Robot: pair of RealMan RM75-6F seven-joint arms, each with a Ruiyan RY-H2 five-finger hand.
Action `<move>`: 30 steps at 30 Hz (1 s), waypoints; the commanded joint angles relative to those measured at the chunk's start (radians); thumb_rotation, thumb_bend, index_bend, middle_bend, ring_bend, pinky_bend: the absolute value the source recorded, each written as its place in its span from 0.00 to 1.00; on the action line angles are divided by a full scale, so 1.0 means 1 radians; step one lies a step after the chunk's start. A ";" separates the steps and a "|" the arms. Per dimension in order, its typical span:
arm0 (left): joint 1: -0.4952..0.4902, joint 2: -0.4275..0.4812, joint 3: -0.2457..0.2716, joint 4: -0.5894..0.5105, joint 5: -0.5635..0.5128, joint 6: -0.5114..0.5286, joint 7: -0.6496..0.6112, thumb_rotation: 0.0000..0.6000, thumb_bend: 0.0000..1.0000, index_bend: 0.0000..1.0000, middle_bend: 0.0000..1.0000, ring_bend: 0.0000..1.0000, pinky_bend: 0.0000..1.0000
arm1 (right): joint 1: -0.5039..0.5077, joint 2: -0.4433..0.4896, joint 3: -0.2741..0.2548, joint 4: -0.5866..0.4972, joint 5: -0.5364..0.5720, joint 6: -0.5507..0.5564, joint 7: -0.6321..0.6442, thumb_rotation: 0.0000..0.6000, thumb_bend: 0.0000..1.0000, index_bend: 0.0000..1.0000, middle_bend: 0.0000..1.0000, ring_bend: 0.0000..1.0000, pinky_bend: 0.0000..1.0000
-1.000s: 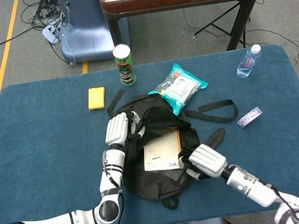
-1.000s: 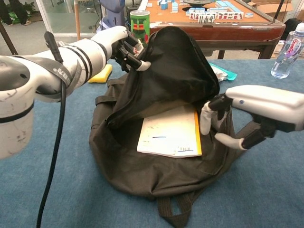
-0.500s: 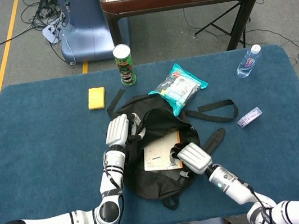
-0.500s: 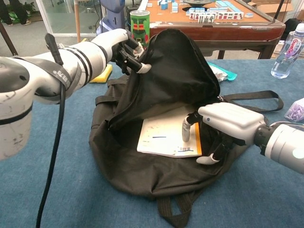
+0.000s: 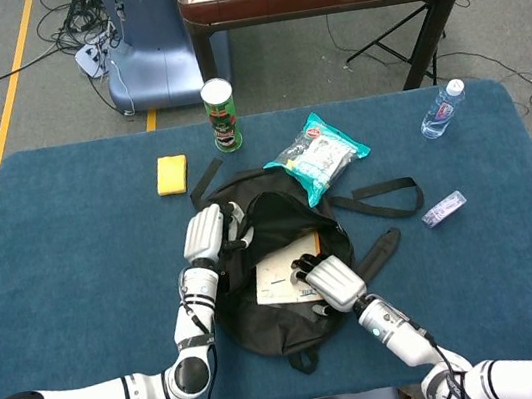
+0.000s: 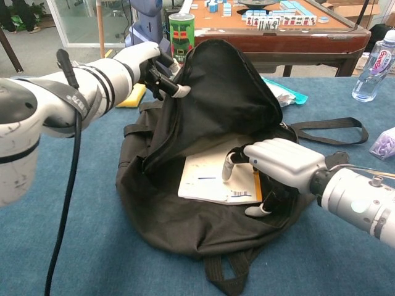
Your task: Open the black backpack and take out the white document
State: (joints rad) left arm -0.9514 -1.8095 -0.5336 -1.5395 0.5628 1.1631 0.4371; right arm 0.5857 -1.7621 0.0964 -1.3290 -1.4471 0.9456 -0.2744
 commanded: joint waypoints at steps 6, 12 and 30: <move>-0.002 0.005 0.009 0.003 -0.004 -0.001 -0.007 1.00 0.40 0.75 0.86 0.77 0.37 | 0.022 -0.059 0.004 0.054 0.014 0.003 -0.016 1.00 0.00 0.32 0.21 0.16 0.31; -0.003 0.009 0.017 0.003 -0.001 0.000 -0.011 1.00 0.40 0.75 0.86 0.77 0.37 | 0.033 -0.092 0.019 0.095 0.019 0.025 -0.013 1.00 0.00 0.32 0.21 0.16 0.31; -0.007 0.016 0.031 0.009 0.006 0.002 -0.023 1.00 0.40 0.75 0.86 0.77 0.37 | 0.061 -0.162 0.039 0.224 0.024 0.071 -0.002 1.00 0.20 0.32 0.21 0.16 0.31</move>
State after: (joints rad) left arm -0.9583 -1.7940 -0.5029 -1.5307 0.5685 1.1653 0.4146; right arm 0.6462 -1.9241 0.1350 -1.1049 -1.4238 1.0159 -0.2768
